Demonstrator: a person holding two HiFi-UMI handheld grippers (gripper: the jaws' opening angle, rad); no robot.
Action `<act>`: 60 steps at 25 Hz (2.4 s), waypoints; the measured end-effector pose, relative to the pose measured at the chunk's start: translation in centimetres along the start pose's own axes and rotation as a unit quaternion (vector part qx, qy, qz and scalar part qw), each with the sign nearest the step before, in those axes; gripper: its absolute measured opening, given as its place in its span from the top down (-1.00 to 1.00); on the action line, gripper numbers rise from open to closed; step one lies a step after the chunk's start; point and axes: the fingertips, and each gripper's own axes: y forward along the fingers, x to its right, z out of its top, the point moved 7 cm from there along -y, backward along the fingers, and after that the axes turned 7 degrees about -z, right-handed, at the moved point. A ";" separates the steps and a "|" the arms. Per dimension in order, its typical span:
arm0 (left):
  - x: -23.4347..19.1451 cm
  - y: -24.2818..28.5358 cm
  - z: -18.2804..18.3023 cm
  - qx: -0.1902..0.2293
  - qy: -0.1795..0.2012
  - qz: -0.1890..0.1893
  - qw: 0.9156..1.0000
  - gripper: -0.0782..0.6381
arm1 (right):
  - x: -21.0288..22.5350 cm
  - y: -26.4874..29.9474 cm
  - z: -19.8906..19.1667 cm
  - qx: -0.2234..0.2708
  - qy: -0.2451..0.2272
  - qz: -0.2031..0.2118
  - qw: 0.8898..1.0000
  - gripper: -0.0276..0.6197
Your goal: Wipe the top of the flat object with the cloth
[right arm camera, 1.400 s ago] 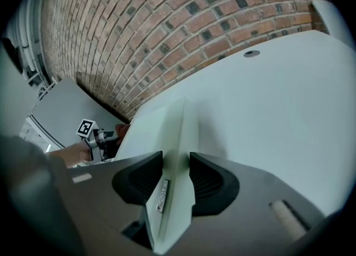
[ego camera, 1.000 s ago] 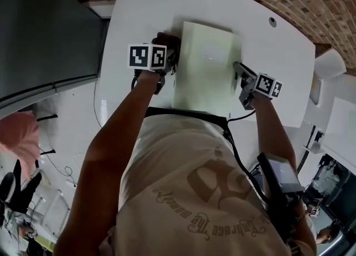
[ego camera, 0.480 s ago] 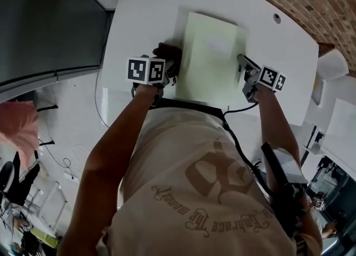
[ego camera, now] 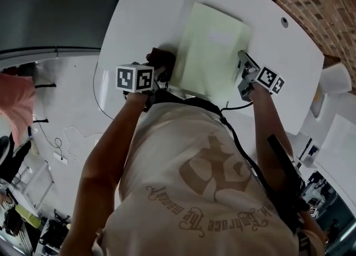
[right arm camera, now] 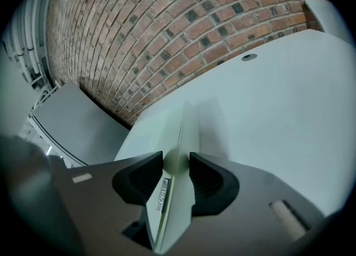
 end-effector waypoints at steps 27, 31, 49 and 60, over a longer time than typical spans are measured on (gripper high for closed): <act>4.2 -0.9 -11.8 0.160 -0.177 0.088 0.967 0.54 | 0.4 0.5 0.5 -0.014 -0.087 0.063 0.994 0.39; 6.0 1.1 -11.5 0.117 -0.158 0.094 0.976 0.54 | 0.4 0.4 0.6 -0.014 -0.092 0.066 0.994 0.39; 12.8 12.2 -14.7 -0.089 -0.015 0.004 0.996 0.54 | 0.6 1.2 -0.3 0.001 -0.088 0.070 0.994 0.39; 17.0 17.5 -15.7 -0.157 0.016 -0.054 0.986 0.54 | 0.8 0.8 -0.2 0.020 -0.075 0.068 0.995 0.39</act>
